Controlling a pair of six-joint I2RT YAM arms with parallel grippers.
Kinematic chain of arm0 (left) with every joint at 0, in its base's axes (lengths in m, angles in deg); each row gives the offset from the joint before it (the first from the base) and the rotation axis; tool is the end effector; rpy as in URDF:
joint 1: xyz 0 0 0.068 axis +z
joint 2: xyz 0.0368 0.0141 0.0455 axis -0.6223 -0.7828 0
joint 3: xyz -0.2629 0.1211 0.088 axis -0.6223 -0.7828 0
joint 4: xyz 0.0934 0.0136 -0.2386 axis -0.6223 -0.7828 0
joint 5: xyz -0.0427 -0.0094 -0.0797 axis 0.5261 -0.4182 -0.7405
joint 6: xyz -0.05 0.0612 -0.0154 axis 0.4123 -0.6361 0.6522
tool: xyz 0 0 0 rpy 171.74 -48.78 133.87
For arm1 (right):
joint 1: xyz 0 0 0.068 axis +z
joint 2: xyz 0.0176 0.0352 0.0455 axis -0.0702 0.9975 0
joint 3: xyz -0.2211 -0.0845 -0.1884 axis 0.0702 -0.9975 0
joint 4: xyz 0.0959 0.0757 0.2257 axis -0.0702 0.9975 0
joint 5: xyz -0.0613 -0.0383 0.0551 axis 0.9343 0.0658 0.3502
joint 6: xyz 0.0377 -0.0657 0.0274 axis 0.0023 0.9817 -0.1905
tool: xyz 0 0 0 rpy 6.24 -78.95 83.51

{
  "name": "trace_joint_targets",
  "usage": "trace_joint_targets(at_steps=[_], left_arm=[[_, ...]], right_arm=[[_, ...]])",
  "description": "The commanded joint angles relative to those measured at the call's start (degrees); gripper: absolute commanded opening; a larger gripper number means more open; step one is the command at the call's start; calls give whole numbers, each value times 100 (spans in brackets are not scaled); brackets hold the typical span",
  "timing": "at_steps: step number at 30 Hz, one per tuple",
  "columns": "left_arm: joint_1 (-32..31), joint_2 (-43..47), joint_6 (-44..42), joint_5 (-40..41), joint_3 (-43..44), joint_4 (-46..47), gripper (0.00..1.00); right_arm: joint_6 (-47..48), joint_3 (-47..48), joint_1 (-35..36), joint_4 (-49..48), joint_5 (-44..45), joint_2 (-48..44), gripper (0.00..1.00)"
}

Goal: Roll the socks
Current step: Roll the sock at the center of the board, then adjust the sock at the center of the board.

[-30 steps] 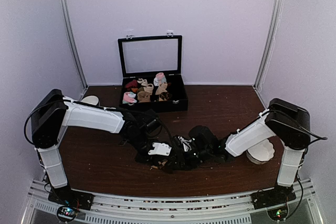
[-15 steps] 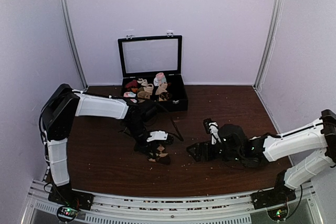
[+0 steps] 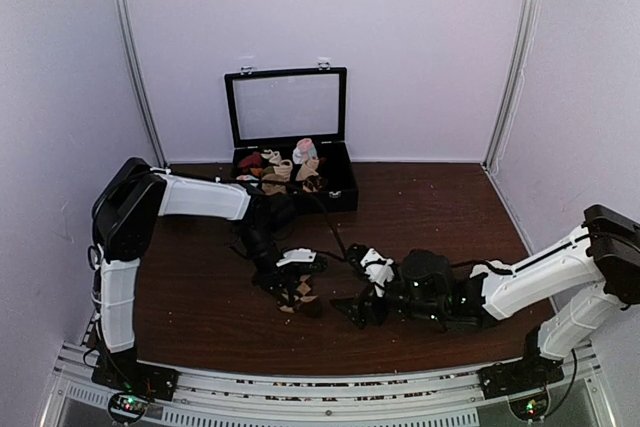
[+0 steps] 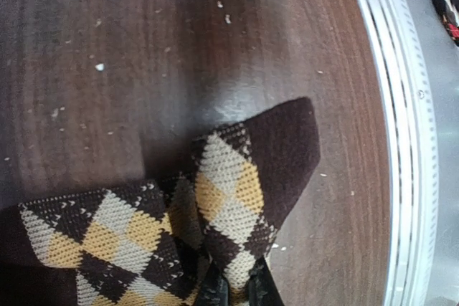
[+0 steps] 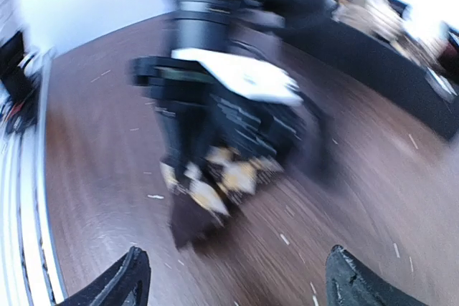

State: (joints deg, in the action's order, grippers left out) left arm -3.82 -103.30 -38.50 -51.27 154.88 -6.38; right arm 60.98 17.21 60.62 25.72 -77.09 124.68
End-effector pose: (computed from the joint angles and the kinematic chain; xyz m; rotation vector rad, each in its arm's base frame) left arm 0.2613 -0.2948 0.1400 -1.9908 -2.1680 0.9940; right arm 0.1347 0.2808 0.1875 -0.9793 1.8053 0.7823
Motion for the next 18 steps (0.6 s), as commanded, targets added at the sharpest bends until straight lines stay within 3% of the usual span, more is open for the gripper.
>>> trace_joint_targets(at_steps=[1,6,18], left_arm=[[31,-146,-282,-394,179,-414,0],[34,-176,-367,-447,222,-517,0],[29,-262,-358,-436,294,-573,0]], right_arm=[[1825,509,127,-47,-1223,616,86],[2835,1237,231,510,-1582,1521,82],[3955,1848,223,610,-1046,2356,53]])
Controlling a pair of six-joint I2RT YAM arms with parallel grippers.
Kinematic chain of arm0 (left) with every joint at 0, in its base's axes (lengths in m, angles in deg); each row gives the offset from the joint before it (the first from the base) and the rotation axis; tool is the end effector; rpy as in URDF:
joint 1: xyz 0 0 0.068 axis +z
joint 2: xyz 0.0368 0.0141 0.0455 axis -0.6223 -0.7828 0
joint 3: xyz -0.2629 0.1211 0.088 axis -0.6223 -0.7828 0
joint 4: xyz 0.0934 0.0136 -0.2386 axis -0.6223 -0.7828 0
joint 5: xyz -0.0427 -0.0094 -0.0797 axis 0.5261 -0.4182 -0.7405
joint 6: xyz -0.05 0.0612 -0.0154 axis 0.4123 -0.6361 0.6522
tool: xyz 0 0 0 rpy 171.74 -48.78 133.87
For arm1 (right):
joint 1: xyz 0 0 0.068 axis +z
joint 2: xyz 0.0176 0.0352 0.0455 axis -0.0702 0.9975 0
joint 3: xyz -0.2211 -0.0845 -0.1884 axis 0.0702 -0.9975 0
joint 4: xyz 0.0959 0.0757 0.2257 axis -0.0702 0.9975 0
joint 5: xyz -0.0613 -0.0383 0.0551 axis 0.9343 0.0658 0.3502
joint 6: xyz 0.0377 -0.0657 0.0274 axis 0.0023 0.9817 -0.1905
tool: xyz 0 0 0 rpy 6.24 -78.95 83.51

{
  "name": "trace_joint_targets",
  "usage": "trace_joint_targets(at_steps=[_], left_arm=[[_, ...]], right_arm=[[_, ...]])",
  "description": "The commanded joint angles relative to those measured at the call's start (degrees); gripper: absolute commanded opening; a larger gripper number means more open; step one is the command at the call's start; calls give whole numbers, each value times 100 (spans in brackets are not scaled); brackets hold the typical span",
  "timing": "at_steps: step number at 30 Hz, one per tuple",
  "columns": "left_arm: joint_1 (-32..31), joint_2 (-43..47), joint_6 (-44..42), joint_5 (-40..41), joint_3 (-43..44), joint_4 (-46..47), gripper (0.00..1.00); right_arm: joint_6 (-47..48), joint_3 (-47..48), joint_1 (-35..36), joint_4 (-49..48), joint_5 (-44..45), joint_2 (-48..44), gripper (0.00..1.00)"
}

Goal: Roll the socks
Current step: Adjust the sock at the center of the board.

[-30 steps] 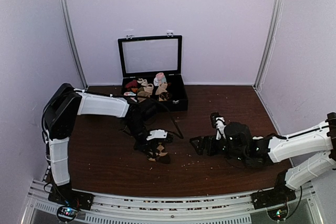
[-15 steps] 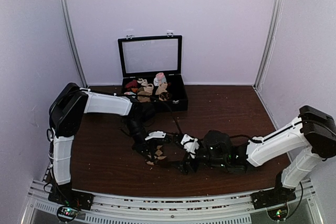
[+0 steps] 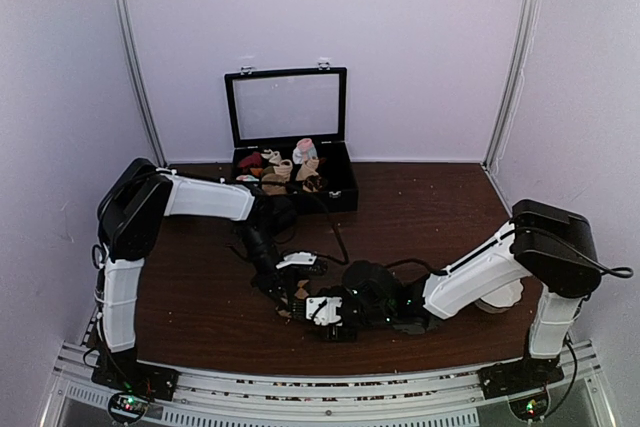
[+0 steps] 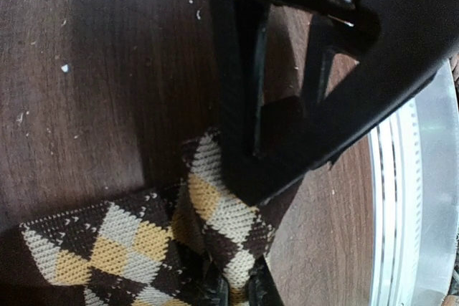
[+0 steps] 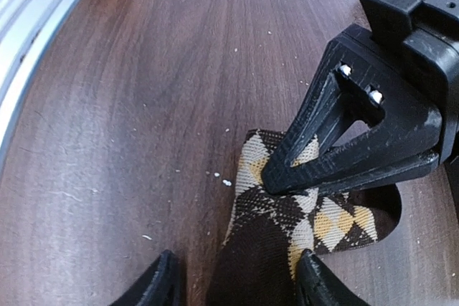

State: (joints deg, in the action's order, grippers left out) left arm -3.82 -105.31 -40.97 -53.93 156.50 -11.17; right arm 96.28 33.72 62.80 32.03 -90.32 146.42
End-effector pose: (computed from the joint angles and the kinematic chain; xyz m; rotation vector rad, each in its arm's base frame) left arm 0.2572 -0.2945 0.1361 -1.9390 -2.0926 1.0427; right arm 0.1407 0.3654 0.1356 -1.7191 1.4017 0.6065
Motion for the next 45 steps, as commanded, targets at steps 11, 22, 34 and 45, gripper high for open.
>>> trace_joint_targets(at_steps=[11,22,34,45], left_arm=[[29,-117,-315,-285,206,-285,0],[65,172,64,193,144,-161,96],[656,871,970,1398,-44,317,98],[293,9,1194,2435,287,854,98]], right_arm=[[706,375,6,-145,697,592,41],[578,721,-58,686,462,830,7],[79,628,-31,1284,298,638,0],[-184,752,193,1671,640,594,0]])
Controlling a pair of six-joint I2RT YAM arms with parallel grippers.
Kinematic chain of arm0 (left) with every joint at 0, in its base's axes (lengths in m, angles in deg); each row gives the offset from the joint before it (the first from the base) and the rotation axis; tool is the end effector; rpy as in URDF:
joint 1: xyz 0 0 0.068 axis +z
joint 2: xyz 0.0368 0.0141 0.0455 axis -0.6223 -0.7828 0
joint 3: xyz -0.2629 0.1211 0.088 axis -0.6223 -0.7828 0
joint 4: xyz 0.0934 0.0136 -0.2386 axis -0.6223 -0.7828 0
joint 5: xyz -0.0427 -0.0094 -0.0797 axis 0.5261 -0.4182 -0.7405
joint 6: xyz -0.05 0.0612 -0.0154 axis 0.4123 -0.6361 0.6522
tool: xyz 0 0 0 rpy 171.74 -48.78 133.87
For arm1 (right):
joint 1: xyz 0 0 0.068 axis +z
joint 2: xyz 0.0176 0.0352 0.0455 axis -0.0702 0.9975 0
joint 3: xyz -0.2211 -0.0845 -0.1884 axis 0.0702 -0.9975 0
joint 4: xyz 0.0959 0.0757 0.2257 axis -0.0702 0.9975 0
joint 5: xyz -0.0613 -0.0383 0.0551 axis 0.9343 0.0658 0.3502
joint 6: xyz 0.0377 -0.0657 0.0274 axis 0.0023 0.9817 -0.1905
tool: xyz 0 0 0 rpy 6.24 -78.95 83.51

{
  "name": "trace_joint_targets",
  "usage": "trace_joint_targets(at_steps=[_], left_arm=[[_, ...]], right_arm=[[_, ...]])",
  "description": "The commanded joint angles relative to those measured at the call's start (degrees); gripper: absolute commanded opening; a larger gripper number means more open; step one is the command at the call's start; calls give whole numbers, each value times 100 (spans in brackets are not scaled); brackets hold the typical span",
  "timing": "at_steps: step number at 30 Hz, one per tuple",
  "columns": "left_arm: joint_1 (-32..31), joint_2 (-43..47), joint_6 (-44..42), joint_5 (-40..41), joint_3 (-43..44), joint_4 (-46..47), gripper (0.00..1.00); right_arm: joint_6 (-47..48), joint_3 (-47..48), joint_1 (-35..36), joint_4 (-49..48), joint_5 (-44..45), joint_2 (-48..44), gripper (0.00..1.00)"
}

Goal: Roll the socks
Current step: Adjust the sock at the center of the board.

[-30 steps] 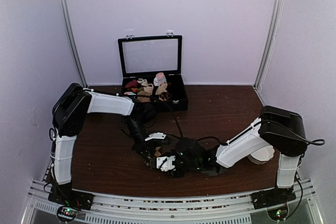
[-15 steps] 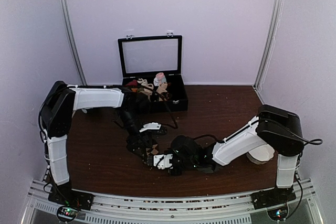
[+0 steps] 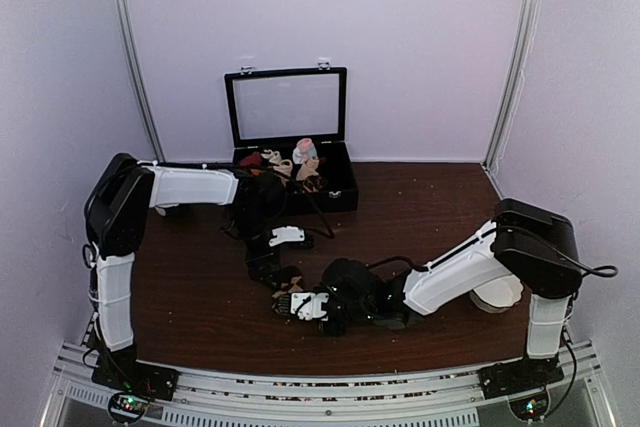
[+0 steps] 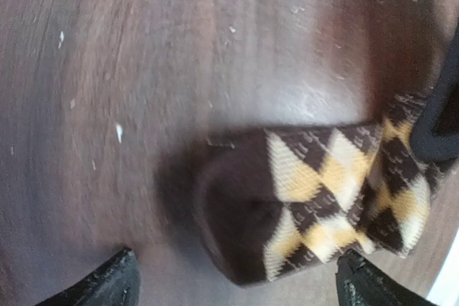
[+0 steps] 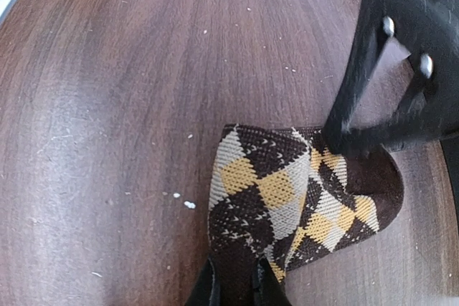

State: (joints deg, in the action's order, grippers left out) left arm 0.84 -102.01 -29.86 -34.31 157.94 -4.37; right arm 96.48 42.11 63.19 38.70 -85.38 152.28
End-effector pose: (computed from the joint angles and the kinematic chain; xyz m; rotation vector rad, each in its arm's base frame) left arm 0.3080 -0.2682 0.1511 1.8136 2.4345 -0.5466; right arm 0.1556 0.3925 0.1242 -1.7391 1.4787 0.4988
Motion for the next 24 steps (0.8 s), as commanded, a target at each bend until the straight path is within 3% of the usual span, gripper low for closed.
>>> trace_joint_targets(at_steps=[1,10,18,24], left_arm=[[-245,-348,86,565,211,168,98],[-933,-859,137,695,761,-53,98],[-1658,-1592,-88,74,1902,-390,98],[-1979,-2024,-291,-479,2543,-534,98]], right_arm=[[-232,-99,174,1042,210,-32,0],[-868,-503,394,1549,650,-673,0],[-1656,-917,781,2365,605,-1192,0],[-1797,-499,835,3380,264,-1064,0]])
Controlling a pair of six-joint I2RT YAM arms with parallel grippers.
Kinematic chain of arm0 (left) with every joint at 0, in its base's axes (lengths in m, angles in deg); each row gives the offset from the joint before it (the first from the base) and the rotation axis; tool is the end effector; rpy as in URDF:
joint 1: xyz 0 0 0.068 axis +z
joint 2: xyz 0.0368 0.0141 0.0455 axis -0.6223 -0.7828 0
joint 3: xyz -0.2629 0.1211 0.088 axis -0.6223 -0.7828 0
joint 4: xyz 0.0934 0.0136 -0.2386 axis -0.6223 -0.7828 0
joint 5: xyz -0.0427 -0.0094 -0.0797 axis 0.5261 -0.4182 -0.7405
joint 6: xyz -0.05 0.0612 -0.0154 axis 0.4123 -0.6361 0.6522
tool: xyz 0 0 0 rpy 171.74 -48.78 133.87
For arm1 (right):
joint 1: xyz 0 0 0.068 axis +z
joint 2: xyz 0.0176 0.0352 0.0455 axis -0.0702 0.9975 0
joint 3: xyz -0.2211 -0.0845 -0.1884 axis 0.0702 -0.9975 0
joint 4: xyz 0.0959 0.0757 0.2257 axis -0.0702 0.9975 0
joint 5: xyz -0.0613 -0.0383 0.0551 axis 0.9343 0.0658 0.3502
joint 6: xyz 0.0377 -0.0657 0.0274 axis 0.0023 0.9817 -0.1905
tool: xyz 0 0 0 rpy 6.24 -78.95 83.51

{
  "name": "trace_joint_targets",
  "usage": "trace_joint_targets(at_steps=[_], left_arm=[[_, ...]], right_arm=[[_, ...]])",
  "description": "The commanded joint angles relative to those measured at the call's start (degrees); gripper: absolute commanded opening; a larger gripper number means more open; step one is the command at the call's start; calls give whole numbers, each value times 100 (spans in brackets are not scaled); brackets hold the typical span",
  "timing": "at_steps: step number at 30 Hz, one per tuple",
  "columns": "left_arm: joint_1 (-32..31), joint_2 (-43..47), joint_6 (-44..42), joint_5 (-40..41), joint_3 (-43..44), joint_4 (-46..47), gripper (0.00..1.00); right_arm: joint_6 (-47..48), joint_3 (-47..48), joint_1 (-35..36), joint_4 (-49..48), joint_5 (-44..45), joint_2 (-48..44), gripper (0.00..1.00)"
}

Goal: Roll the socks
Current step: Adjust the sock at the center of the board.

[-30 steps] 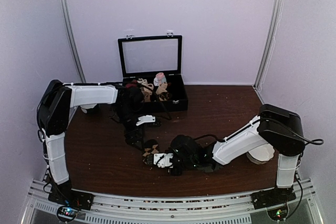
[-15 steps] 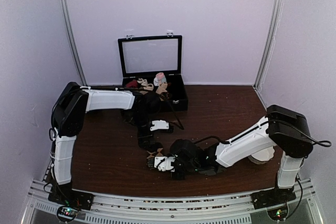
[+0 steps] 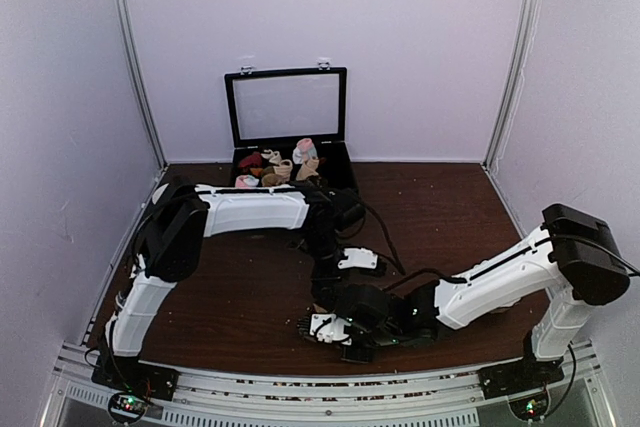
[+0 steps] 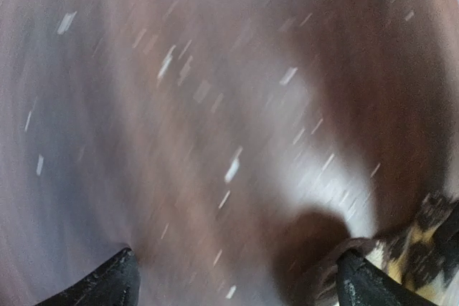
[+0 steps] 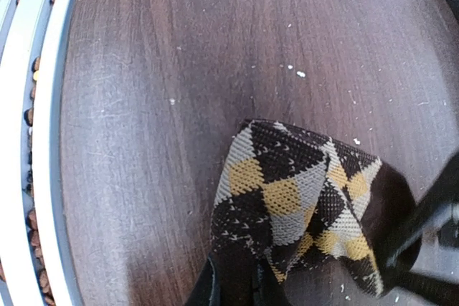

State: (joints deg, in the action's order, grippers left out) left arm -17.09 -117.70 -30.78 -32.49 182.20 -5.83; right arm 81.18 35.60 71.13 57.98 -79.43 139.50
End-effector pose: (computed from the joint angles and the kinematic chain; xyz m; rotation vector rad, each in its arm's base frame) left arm 0.2634 -0.4235 0.1397 2.1567 2.0352 -0.5244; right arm 0.0895 0.3429 0.1394 -1.7724 1.8081 0.4780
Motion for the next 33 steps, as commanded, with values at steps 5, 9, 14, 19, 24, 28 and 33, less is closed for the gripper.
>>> trace_joint_targets(at_steps=[5,9,14,19,24,28,33], left_arm=[[-200,-386,-305,-816,59,-478,98],[-191,-310,-200,-653,-50,-333,98],[-34,-193,206,52,-88,24,98],[359,167,308,-140,-115,166,98],[647,650,279,-470,-337,449,98],[947,1152,524,-68,-629,968,98],[1513,2195,758,-28,-1453,1566,98]], right_arm=[[-448,561,-162,1991,-1054,653,0],[-827,1162,-501,2713,-1913,1192,0],[-1751,1336,-722,2956,-2862,1364,0],[-2833,860,-793,2187,-3298,1638,0],[-3423,731,-894,1887,-3573,2089,0],[-3937,424,-1088,1379,-3824,2245,0],[-4577,-13,-1461,520,-4185,2214,0]])
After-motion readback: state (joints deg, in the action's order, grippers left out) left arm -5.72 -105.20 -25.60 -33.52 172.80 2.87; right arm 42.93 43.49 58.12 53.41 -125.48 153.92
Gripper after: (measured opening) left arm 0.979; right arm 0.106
